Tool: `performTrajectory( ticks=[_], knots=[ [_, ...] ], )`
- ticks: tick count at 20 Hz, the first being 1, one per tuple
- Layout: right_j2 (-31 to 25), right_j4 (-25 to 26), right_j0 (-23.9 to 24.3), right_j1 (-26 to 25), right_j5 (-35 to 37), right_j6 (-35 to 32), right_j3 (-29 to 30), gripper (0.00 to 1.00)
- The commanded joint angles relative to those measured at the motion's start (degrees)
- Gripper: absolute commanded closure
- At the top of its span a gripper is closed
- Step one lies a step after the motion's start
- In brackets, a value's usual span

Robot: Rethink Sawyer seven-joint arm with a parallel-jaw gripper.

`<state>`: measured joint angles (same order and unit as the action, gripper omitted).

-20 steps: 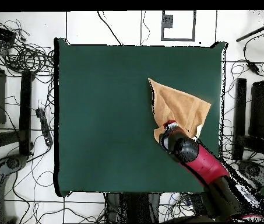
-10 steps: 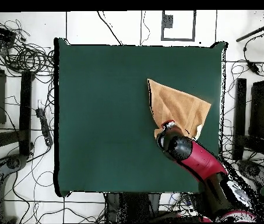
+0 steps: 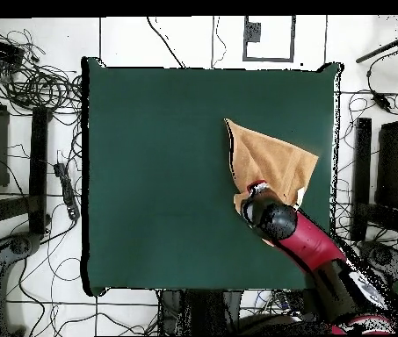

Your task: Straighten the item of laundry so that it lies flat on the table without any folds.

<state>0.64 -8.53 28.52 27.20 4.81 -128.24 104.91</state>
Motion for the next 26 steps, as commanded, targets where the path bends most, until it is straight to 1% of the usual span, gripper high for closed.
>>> performTrajectory(
  ticks=[1,4,9,13,17,21,26],
  knots=[
    [-11.7,0.6,6.5,-5.7,0.6,-5.6,4.5,1.00],
    [-14.3,1.0,8.8,-6.6,-0.6,-6.1,5.6,1.00],
    [-14.9,0.5,9.3,-6.4,-1.4,-7.8,7.4,1.00],
    [-17.0,0.3,10.8,-6.9,-2.6,-9.0,9.2,1.00],
    [-17.8,-0.2,11.1,-6.9,-3.4,-10.1,10.0,1.00],
    [-17.2,-1.8,9.1,-5.7,-6.1,-13.7,12.2,1.00],
    [-15.6,-6.1,5.0,-3.2,-10.3,-20.5,16.6,1.00]
  ],
)
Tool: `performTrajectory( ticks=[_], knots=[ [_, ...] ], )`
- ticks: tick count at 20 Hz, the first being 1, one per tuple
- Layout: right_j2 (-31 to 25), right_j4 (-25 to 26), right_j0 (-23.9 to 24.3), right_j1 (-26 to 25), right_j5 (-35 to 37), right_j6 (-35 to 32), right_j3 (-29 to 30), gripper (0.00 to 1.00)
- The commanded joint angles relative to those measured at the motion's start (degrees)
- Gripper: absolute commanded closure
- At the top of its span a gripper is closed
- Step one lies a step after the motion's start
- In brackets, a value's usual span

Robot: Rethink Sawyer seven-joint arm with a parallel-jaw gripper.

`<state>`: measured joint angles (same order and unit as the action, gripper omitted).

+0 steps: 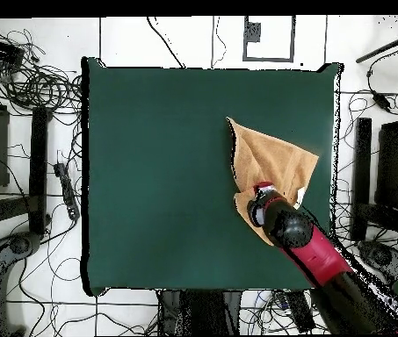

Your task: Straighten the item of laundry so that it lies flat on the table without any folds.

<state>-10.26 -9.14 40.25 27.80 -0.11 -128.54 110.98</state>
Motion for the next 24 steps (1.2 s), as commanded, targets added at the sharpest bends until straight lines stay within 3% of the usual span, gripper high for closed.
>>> performTrajectory(
  ticks=[1,10,24],
  knots=[
    [-4.5,-6.1,-7.2,-3.5,-5.6,-20.5,11.0,1.00],
    [-4.5,-10.3,-9.8,-2.2,-10.1,-22.3,13.7,1.00],
    [-9.9,-8.3,-5.5,-4.8,-13.3,-23.5,14.3,1.00]
  ],
)
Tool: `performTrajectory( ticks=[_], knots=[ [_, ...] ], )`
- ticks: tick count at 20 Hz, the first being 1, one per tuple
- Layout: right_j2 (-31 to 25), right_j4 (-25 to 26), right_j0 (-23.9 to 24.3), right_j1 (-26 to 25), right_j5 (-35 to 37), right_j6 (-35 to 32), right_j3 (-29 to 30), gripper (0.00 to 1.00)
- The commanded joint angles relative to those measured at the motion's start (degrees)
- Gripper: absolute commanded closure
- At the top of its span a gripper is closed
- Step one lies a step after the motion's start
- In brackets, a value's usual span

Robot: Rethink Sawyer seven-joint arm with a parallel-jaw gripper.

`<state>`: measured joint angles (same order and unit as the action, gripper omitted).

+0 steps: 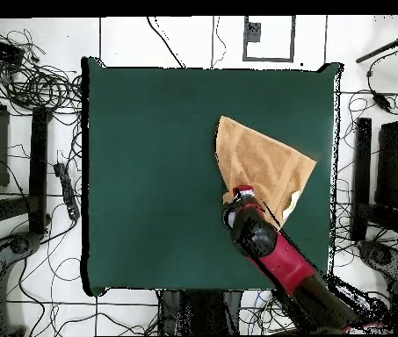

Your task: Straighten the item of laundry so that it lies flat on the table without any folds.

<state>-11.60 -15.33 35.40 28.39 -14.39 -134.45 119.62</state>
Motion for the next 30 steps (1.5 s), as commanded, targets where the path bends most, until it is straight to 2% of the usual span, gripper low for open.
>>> performTrajectory(
  ticks=[1,6,11,14,18,22,30],
  knots=[
    [-9.2,-1.8,-0.2,-5.6,0.9,-17.4,5.8,1.00],
    [-9.1,-2.8,-1.4,-5.3,0.4,-17.6,6.0,1.00],
    [-3.7,-7.6,-7.5,-2.1,0.2,-17.8,7.1,1.00],
    [0.5,-11.8,-12.7,-0.1,0.4,-17.3,7.7,1.00],
    [2.7,-16.2,-17.1,0.9,-0.5,-18.4,8.5,1.00],
    [2.0,-16.7,-17.4,1.0,-1.6,-19.5,9.2,1.00],
    [4.4,-19.5,-21.1,2.1,-2.1,-19.4,9.7,1.00]
  ],
)
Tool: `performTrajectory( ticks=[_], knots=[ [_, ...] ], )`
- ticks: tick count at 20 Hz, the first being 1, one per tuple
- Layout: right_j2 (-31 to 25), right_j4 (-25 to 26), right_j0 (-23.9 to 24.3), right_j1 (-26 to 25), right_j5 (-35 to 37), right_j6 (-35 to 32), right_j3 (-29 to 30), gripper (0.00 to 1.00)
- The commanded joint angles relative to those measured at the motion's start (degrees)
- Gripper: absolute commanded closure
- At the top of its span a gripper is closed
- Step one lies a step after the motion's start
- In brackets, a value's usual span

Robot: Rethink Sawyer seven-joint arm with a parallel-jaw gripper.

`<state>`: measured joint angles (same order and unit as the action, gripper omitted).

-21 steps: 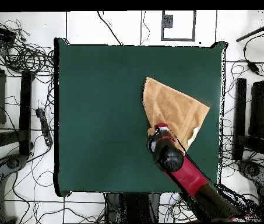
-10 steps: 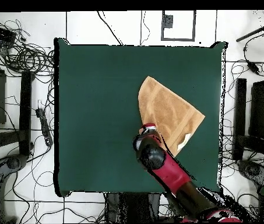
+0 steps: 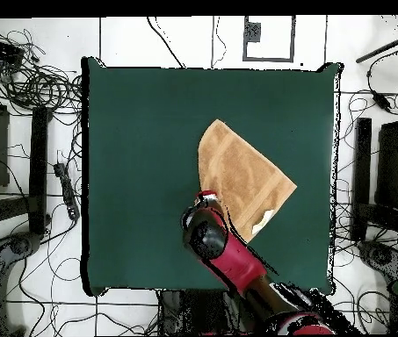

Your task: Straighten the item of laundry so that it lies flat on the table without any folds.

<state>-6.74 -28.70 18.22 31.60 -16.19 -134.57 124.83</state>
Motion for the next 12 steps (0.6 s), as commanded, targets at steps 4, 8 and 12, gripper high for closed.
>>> performTrajectory(
  ticks=[4,8,12],
  knots=[
    [-0.6,-5.4,-3.6,-1.2,-1.0,-18.6,4.3,1.00],
    [1.6,-7.5,-6.3,-0.7,-1.1,-18.2,4.4,1.00],
    [2.7,-11.7,-9.4,0.5,0.0,-20.6,5.9,1.00]
  ],
)
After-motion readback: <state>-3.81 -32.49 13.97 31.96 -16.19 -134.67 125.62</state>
